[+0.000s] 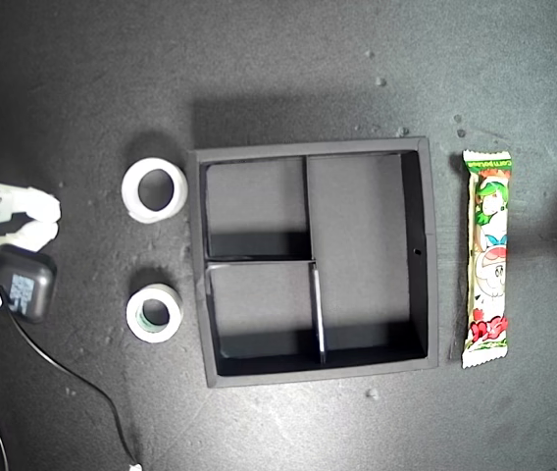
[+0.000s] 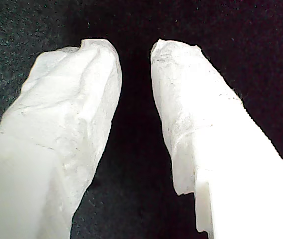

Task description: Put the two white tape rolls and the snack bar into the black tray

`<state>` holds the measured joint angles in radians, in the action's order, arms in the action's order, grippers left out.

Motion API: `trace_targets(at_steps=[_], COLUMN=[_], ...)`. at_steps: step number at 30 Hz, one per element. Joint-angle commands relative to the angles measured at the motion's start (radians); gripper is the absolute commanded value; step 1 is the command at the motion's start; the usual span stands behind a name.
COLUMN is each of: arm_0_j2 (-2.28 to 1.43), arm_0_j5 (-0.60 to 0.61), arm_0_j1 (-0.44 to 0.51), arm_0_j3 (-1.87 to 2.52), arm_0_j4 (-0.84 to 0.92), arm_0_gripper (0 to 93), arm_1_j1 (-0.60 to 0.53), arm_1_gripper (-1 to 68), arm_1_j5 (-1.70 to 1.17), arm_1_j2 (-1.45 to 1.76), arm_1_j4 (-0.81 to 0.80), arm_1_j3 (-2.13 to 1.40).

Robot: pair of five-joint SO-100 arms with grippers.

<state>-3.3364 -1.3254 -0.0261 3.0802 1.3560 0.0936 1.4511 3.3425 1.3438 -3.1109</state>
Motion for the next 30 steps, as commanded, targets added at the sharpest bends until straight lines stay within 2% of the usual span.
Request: trace_targets(at_steps=[1,27,30], arm_0_j2=[-0.052,-0.052,-0.052], arm_0_j5=[0.015,0.012,-0.035], arm_0_j1=[0.000,0.005,0.005], arm_0_j3=[0.058,0.058,0.058], arm_0_j4=[0.038,0.038,0.029], arm_0_gripper=[0.3,0.2,0.8], arm_1_j1=[0.084,0.084,0.084], arm_1_gripper=[-0.2,-0.1,-0.1], arm_1_j5=[-0.110,-0.115,-0.115], arm_1_j2=[0.008,0.008,0.008], arm_1_j4=[-0.003,-0.003,-0.003], arm_1_j3=[-0.012,-0.012,-0.012])
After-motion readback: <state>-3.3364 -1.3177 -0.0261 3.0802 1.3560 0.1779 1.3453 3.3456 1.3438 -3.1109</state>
